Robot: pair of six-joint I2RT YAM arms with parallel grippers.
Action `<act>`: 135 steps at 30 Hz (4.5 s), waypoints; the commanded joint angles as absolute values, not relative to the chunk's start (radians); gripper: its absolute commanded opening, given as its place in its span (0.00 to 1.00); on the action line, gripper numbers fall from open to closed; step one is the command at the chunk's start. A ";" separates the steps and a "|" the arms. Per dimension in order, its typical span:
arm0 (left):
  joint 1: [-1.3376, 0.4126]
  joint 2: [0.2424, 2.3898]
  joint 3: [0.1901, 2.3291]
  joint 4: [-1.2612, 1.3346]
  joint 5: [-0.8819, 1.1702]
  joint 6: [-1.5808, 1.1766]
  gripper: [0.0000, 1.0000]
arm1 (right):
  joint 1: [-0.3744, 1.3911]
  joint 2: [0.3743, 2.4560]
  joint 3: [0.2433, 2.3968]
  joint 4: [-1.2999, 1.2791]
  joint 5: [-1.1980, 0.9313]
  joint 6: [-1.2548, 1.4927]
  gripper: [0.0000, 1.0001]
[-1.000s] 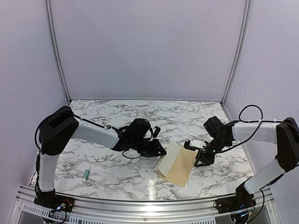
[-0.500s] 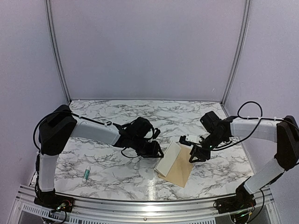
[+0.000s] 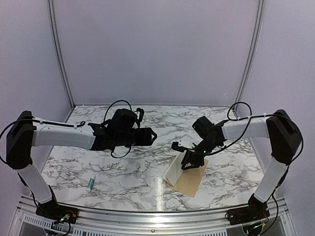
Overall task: Place the letter into the envelope and seal it
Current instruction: Pick up the 1/4-folded letter from the envelope, then pass from the left arm to the right, then pass from the right arm to the left
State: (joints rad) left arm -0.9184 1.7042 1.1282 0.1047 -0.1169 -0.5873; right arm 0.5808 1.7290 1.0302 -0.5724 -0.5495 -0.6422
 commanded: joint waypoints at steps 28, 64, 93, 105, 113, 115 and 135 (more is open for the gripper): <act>-1.033 1.941 0.972 0.239 0.291 -1.045 0.41 | 0.659 1.844 1.029 -0.469 -0.497 -0.570 0.25; -1.001 1.826 0.955 0.260 0.351 -0.969 0.00 | 0.587 1.634 1.075 -0.600 -0.551 -0.669 0.39; -1.058 1.597 1.325 -0.500 0.301 -0.118 0.00 | 0.659 1.629 1.371 -0.901 -0.600 -1.114 0.67; -1.062 1.560 1.318 -0.514 0.268 -0.095 0.00 | 0.676 1.702 1.385 -0.952 -0.673 -1.093 0.41; -1.062 1.567 1.364 -0.540 0.058 -0.103 0.06 | 0.673 1.731 1.395 -1.020 -0.745 -1.032 0.03; -1.062 1.535 1.358 -0.521 -0.086 -0.113 0.24 | 0.667 1.710 1.361 -1.004 -0.772 -1.003 0.01; -1.128 1.274 0.774 0.797 -0.367 -0.347 0.99 | 0.460 1.395 1.227 -0.312 -1.252 -0.146 0.03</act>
